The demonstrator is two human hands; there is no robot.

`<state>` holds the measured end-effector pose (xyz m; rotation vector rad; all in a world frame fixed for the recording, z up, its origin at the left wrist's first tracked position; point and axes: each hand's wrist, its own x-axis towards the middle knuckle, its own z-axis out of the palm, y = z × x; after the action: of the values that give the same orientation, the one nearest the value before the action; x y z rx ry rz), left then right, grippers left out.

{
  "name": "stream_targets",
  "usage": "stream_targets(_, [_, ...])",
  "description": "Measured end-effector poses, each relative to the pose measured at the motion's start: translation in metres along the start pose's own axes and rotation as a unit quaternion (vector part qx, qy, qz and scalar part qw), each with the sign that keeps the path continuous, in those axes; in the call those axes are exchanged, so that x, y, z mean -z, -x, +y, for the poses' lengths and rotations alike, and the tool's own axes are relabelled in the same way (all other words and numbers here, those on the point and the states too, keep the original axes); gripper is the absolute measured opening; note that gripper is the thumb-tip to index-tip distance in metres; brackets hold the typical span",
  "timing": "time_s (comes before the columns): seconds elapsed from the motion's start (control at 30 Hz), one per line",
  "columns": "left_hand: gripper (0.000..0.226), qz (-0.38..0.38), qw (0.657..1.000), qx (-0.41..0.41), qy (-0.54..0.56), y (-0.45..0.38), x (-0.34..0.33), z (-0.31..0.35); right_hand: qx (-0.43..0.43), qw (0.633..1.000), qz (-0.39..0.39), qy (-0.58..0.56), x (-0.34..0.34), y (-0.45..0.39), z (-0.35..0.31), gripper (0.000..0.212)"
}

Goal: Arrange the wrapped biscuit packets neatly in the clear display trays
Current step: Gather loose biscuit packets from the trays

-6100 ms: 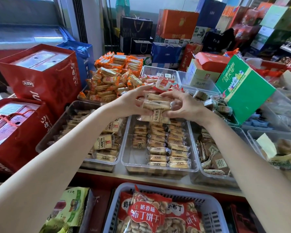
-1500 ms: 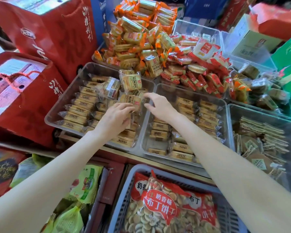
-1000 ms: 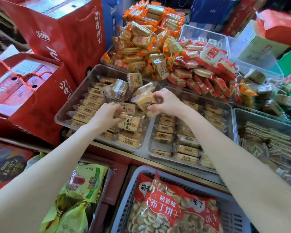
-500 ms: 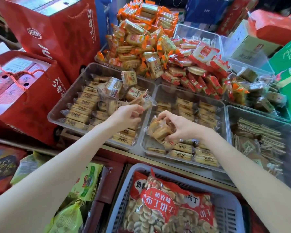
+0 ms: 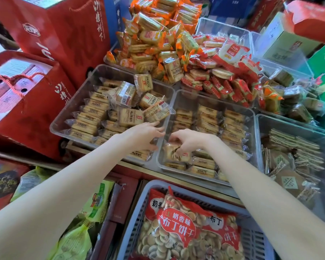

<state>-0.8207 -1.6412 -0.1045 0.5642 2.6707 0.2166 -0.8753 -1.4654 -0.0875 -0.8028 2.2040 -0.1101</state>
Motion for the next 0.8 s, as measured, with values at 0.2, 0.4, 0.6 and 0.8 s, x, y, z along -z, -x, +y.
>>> stream_targets(0.2, [0.066, -0.001, 0.999, -0.016, -0.031, -0.007, 0.002, 0.000, -0.047, 0.997, 0.058, 0.026, -0.022, -0.012, 0.010, 0.061])
stream_targets(0.4, [0.062, 0.001, 0.999, -0.018, -0.045, -0.008, 0.004, 0.000, 0.020, 0.943, 0.195, 0.270, -0.074, -0.010, 0.009, 0.057])
stream_targets(0.6, [0.063, 0.001, 0.999, -0.005, -0.051, -0.009, 0.002, 0.002, 0.043, 0.951, 0.173, 0.253, -0.070, -0.016, 0.015, 0.058])
stream_targets(0.8, [0.061, 0.006, 0.999, 0.015, -0.038, -0.012, -0.001, 0.001, 0.041, 0.966, 0.164, 0.198, -0.054, 0.000, 0.019, 0.044])
